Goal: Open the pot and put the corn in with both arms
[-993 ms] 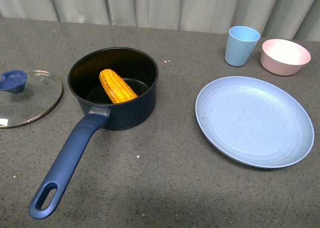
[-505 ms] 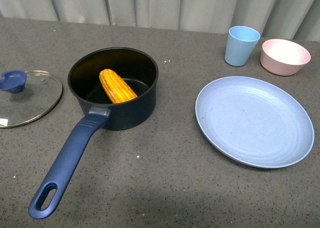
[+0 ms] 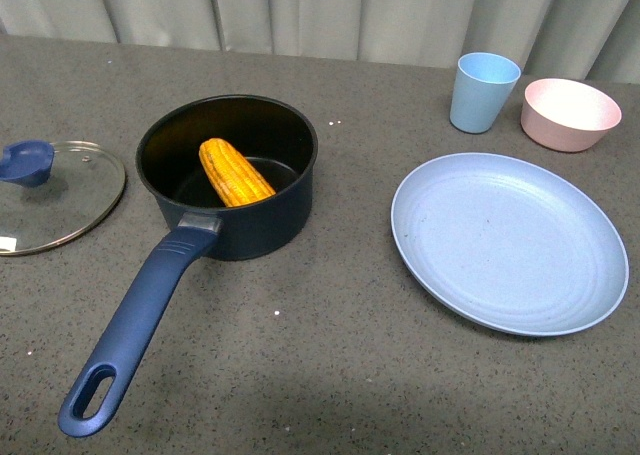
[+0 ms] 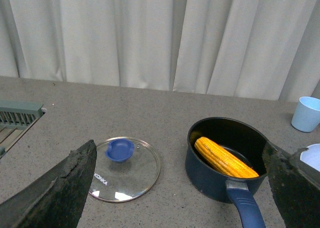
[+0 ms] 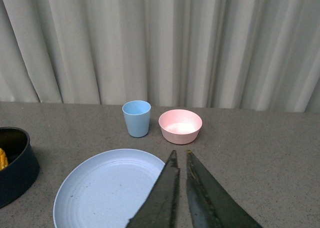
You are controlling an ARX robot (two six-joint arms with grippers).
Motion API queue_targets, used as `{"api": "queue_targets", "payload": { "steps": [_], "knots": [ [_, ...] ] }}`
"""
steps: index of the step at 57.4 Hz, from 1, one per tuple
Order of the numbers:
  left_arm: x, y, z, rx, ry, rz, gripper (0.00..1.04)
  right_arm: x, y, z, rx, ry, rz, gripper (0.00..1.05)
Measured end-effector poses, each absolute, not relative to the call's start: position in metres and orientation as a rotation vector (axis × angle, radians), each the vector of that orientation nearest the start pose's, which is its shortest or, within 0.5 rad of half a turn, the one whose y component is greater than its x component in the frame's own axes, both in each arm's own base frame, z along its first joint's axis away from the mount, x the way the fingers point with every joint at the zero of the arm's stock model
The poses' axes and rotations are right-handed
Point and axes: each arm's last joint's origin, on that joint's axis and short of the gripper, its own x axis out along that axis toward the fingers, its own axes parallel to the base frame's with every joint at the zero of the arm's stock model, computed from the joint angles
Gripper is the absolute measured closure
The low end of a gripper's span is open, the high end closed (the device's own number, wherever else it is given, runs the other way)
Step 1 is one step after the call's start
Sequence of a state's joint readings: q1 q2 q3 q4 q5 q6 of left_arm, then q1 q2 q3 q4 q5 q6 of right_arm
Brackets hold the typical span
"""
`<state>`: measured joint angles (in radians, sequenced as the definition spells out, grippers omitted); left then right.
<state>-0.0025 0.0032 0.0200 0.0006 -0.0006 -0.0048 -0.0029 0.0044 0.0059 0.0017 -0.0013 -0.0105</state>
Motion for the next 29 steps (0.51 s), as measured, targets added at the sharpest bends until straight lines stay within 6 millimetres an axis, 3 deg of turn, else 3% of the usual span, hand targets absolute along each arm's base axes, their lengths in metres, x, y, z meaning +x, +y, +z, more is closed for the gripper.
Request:
{"api": "queue_targets", "payload": {
  "steps": [29],
  "knots": [
    [0.0966, -0.0002, 0.1701, -0.005, -0.017, -0.002, 0.07, 0.0976, -0.0002, 0.1653, -0.009, -0.003, -0.002, 0.08]
  ]
}}
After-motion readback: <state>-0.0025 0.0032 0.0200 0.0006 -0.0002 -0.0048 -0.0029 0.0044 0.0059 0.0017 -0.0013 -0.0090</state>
